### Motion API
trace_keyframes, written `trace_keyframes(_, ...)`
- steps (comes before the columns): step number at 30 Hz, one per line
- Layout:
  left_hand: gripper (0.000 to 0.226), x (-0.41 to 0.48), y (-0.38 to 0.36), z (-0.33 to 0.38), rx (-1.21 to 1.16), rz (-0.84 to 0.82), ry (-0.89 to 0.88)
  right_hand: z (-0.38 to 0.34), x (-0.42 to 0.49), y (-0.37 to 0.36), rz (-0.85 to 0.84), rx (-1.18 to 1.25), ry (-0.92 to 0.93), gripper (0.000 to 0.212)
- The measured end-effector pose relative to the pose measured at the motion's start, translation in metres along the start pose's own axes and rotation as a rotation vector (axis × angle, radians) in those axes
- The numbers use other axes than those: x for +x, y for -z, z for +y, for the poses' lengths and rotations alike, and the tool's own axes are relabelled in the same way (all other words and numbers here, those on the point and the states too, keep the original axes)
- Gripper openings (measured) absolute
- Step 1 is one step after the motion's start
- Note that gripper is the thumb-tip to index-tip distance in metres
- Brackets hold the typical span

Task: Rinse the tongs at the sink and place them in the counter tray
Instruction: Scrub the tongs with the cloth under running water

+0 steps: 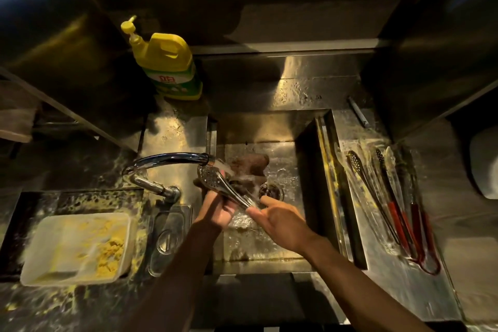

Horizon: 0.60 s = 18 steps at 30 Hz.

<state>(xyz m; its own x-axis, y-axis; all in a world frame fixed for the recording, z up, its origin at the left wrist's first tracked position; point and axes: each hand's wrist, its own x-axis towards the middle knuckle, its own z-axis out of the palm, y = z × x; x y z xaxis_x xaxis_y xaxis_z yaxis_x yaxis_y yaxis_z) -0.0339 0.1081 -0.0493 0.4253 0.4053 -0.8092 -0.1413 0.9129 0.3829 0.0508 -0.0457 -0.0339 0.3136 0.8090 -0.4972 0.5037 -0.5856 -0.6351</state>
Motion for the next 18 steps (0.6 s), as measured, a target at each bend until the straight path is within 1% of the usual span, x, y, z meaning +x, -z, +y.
trace_keyframes(3, 0.014, 0.006, 0.0, -0.002, 0.162, 0.07, -0.058, 0.002, -0.002, -0.002, 0.013, 0.092, 0.008, 0.072)
trace_keyframes(4, 0.009, 0.009, -0.002, -0.003, 0.184, 0.037, -0.1, 0.003, -0.002, 0.0, 0.033, 0.125, 0.019, 0.071)
trace_keyframes(5, 0.006, 0.009, -0.007, -0.004, 0.193, 0.043, -0.127, 0.003, -0.001, 0.003, 0.054, 0.154, 0.033, 0.069)
trace_keyframes(7, 0.016, 0.01, -0.014, -0.007, 0.122, 0.049, -0.145, 0.001, 0.0, 0.009, 0.073, 0.178, 0.059, 0.065)
trace_keyframes(9, 0.035, 0.007, -0.02, -0.008, 0.029, 0.014, -0.141, 0.004, -0.004, 0.009, 0.049, 0.206, 0.044, 0.058)
trace_keyframes(10, 0.036, 0.008, -0.019, -0.009, 0.037, -0.007, -0.15, 0.007, -0.007, 0.009, 0.033, 0.212, 0.025, 0.057)
trace_keyframes(12, 0.021, 0.007, -0.017, -0.01, 0.186, -0.028, -0.168, 0.015, -0.011, 0.016, 0.007, 0.186, 0.034, 0.056)
trace_keyframes(13, 0.016, 0.007, -0.015, -0.011, 0.223, -0.018, -0.17, 0.018, -0.01, 0.022, 0.0, 0.152, 0.052, 0.056)
trace_keyframes(14, 0.02, 0.006, -0.015, -0.012, 0.25, -0.018, -0.18, 0.02, -0.007, 0.03, -0.004, 0.117, 0.068, 0.056)
trace_keyframes(16, 0.043, 0.008, -0.014, -0.013, 0.276, -0.017, -0.187, 0.023, 0.0, 0.042, -0.024, 0.084, 0.054, 0.055)
trace_keyframes(17, 0.048, 0.009, -0.015, -0.015, 0.272, -0.014, -0.171, 0.023, 0.001, 0.044, -0.038, 0.095, 0.041, 0.055)
trace_keyframes(18, 0.043, 0.012, -0.013, -0.013, 0.315, -0.001, -0.184, 0.024, 0.002, 0.044, -0.057, 0.112, 0.025, 0.055)
